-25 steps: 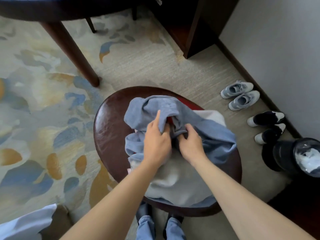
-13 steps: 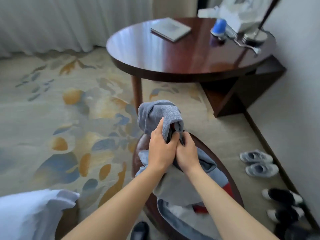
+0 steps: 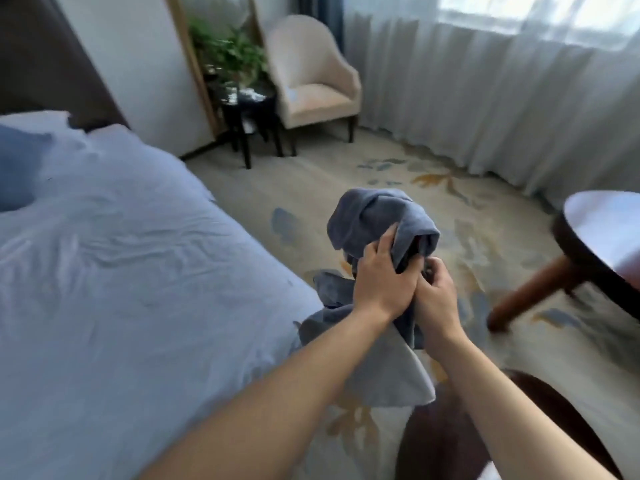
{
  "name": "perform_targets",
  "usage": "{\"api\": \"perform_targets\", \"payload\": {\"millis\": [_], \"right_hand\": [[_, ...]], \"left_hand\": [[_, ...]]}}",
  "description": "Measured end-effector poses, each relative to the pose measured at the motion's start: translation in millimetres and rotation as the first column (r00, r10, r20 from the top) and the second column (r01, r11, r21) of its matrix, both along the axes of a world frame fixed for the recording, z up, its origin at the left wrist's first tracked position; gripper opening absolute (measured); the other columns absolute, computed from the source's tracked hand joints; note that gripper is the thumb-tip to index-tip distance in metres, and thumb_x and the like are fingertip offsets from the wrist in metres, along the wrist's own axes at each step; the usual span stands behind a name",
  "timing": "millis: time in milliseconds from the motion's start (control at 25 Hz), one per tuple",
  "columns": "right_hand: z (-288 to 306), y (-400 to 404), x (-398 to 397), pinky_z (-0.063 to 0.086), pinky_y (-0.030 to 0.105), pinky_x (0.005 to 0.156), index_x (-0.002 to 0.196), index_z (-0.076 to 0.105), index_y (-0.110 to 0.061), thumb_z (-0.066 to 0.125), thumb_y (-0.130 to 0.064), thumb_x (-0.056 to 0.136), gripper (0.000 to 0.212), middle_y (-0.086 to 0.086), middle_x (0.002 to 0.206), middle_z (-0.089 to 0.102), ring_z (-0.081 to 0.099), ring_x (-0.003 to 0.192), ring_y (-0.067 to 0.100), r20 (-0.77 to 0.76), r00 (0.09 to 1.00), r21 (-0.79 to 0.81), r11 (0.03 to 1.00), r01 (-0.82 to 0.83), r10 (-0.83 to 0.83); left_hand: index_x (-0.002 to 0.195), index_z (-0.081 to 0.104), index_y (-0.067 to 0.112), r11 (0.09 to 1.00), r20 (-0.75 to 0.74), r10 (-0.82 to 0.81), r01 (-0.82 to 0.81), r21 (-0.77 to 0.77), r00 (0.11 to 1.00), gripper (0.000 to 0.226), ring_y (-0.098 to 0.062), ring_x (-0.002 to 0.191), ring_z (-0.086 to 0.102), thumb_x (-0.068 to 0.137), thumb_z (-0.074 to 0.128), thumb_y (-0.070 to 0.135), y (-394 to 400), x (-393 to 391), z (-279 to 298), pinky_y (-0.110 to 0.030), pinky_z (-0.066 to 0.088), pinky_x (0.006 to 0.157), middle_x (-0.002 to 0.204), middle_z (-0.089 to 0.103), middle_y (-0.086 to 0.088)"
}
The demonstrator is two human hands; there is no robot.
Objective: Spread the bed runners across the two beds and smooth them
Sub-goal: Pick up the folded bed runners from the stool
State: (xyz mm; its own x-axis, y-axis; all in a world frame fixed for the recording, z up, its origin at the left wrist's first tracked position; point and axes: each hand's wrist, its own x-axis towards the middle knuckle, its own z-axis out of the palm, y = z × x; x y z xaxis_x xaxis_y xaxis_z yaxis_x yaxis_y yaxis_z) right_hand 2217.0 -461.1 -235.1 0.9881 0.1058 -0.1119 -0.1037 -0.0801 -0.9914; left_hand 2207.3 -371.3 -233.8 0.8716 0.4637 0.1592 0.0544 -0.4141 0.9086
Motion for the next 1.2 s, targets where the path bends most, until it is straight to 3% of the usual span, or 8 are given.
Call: {"api": "perform_targets", "payload": {"millis": [240, 360, 520, 640, 800, 920, 1200], "right_hand": [[2, 177, -38, 0.052, 0.061, 0.088, 0.085, 0.063, -0.03, 0.062, -0.027, 0.092, 0.008, 0.002, 0.086, 0.071, 0.067, 0.089, 0.026, 0.028, 0.974, -0.066, 0.972, -0.223, 0.226], [1, 250, -66, 0.052, 0.06, 0.087, 0.085, 0.062, -0.03, 0.061, -0.028, 0.089, 0.005, -0.001, 0.083, 0.071, 0.066, 0.085, 0.023, 0.029, 0.95, -0.054, 0.949, -0.309, 0.311], [9, 333, -88, 0.055, 0.05, 0.085, 0.086, 0.062, -0.028, 0.059, -0.028, 0.089, 0.005, -0.004, 0.081, 0.071, 0.065, 0.082, 0.016, 0.038, 0.898, -0.031, 0.899, -0.437, 0.438], [10, 390, -87, 0.051, 0.036, 0.072, 0.081, 0.058, -0.026, 0.057, -0.024, 0.094, 0.013, -0.016, 0.071, 0.065, 0.056, 0.069, 0.003, 0.051, 0.855, -0.061, 0.856, -0.514, 0.517], [-5, 462, -69, 0.049, 0.027, 0.068, 0.087, 0.057, -0.019, 0.056, -0.025, 0.095, 0.01, -0.008, 0.077, 0.066, 0.055, 0.068, 0.002, 0.036, 0.8, -0.083, 0.799, -0.595, 0.599], [-26, 513, -44, 0.044, 0.014, 0.06, 0.087, 0.056, -0.019, 0.055, -0.025, 0.096, 0.011, -0.009, 0.077, 0.065, 0.053, 0.062, -0.005, 0.015, 0.748, -0.133, 0.743, -0.656, 0.663], [-157, 568, -18, 0.047, 0.026, 0.065, 0.09, 0.054, -0.022, 0.052, -0.029, 0.098, 0.011, -0.006, 0.084, 0.068, 0.063, 0.075, 0.004, -0.125, 0.646, -0.322, 0.585, -0.744, 0.753]], "left_hand": [[0.142, 0.04, 0.04, 0.978, 0.016, 0.21, -0.21, -0.006, 0.978, 0.067, -0.019, 0.12, 0.056, 0.08, 0.051, 0.06, 175, -55, -7, -0.043, 0.046, 0.105, 0.128, 0.058, -0.002], [0.14, 0.044, 0.04, 0.959, 0.017, 0.282, -0.282, -0.011, 0.959, 0.065, -0.015, 0.118, 0.06, 0.079, 0.05, 0.061, 252, -83, -21, -0.041, 0.05, 0.1, 0.125, 0.062, 0.002], [0.138, 0.045, 0.041, 0.921, 0.009, 0.389, -0.389, -0.017, 0.921, 0.062, -0.013, 0.115, 0.062, 0.08, 0.052, 0.062, 336, -111, -21, -0.042, 0.052, 0.098, 0.122, 0.064, 0.004], [0.139, 0.045, 0.042, 0.887, 0.027, 0.462, -0.462, -0.02, 0.886, 0.062, -0.013, 0.114, 0.062, 0.08, 0.052, 0.061, 390, -120, -17, -0.042, 0.052, 0.097, 0.122, 0.064, 0.004], [0.14, 0.045, 0.041, 0.839, -0.001, 0.543, -0.543, -0.027, 0.839, 0.064, -0.013, 0.116, 0.061, 0.079, 0.052, 0.06, 454, -115, -25, -0.043, 0.052, 0.098, 0.124, 0.063, 0.003], [0.141, 0.045, 0.039, 0.807, -0.049, 0.59, -0.591, -0.017, 0.806, 0.065, -0.014, 0.118, 0.06, 0.08, 0.052, 0.06, 499, -98, -42, -0.042, 0.052, 0.098, 0.127, 0.061, 0.003], [0.142, 0.048, 0.034, 0.803, -0.232, 0.573, -0.595, -0.034, 0.786, 0.058, -0.011, 0.125, 0.054, 0.089, 0.05, 0.055, 547, -88, -170, -0.038, 0.048, 0.104, 0.133, 0.058, 0.004]]}}
